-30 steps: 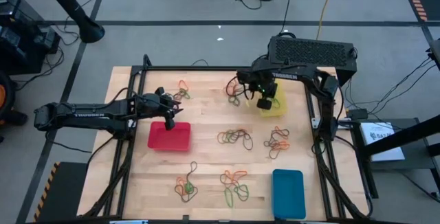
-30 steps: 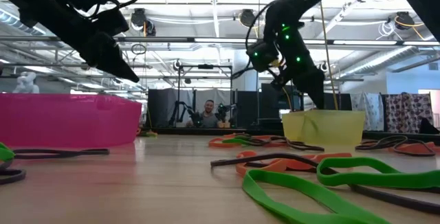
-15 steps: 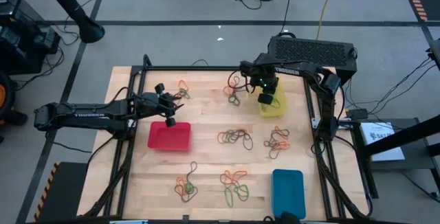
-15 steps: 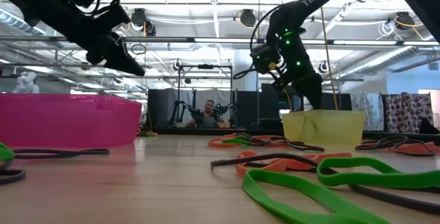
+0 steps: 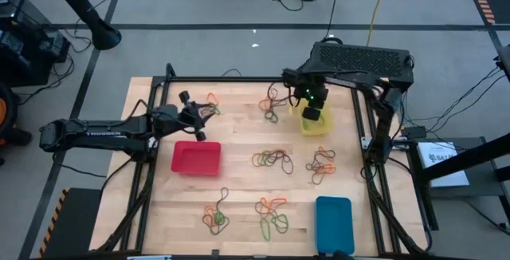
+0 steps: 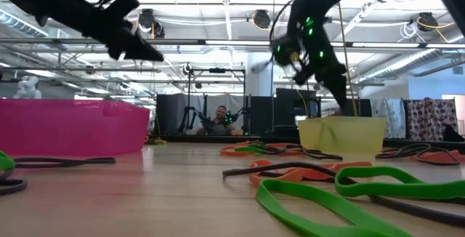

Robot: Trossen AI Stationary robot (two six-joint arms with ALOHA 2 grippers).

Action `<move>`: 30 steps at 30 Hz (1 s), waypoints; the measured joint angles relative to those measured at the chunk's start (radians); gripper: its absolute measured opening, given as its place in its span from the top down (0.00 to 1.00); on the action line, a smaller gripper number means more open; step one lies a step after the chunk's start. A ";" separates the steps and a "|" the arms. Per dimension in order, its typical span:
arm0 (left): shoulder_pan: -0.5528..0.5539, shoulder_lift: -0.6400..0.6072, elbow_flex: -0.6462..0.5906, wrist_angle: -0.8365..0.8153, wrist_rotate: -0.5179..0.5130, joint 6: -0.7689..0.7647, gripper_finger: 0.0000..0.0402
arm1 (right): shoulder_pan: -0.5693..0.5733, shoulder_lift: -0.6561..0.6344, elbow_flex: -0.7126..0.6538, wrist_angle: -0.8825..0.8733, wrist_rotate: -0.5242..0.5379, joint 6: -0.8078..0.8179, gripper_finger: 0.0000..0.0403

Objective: Sort rubber bands into baskets
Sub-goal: Put the green rubber band into the yellow bin

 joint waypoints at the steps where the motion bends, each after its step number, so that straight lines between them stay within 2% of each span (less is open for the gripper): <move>1: 0.000 0.000 0.002 0.027 -0.025 0.012 0.63 | 0.004 -0.033 -0.005 0.025 -0.004 0.003 0.85; 4: 0.005 0.000 0.033 0.035 -0.111 0.059 0.63 | 0.025 -0.154 -0.053 0.108 -0.004 0.006 0.87; 8: 0.044 0.000 0.085 0.017 -0.183 0.132 0.63 | 0.067 -0.339 -0.182 0.263 -0.005 0.055 0.89; 10: 0.081 0.000 0.115 -0.008 -0.182 0.135 0.63 | 0.091 -0.426 -0.268 0.379 -0.005 0.090 0.90; 13: 0.143 0.000 0.141 -0.022 -0.137 0.051 0.63 | 0.142 -0.536 -0.397 0.596 -0.016 0.121 0.90; 16: 0.183 0.000 0.142 -0.037 -0.094 -0.031 0.63 | 0.206 -0.601 -0.494 0.777 -0.100 0.135 0.90; 20: 0.214 0.000 0.142 -0.104 -0.031 -0.125 0.63 | 0.304 -0.626 -0.557 0.940 -0.164 0.158 0.90; 26: 0.232 0.000 0.142 -0.133 0.228 -0.194 0.63 | 0.452 -0.560 -0.572 1.154 -0.180 0.108 0.90; 30: 0.232 0.000 0.142 -0.117 0.250 -0.189 0.63 | 0.526 -0.475 -0.572 1.293 -0.213 0.040 0.90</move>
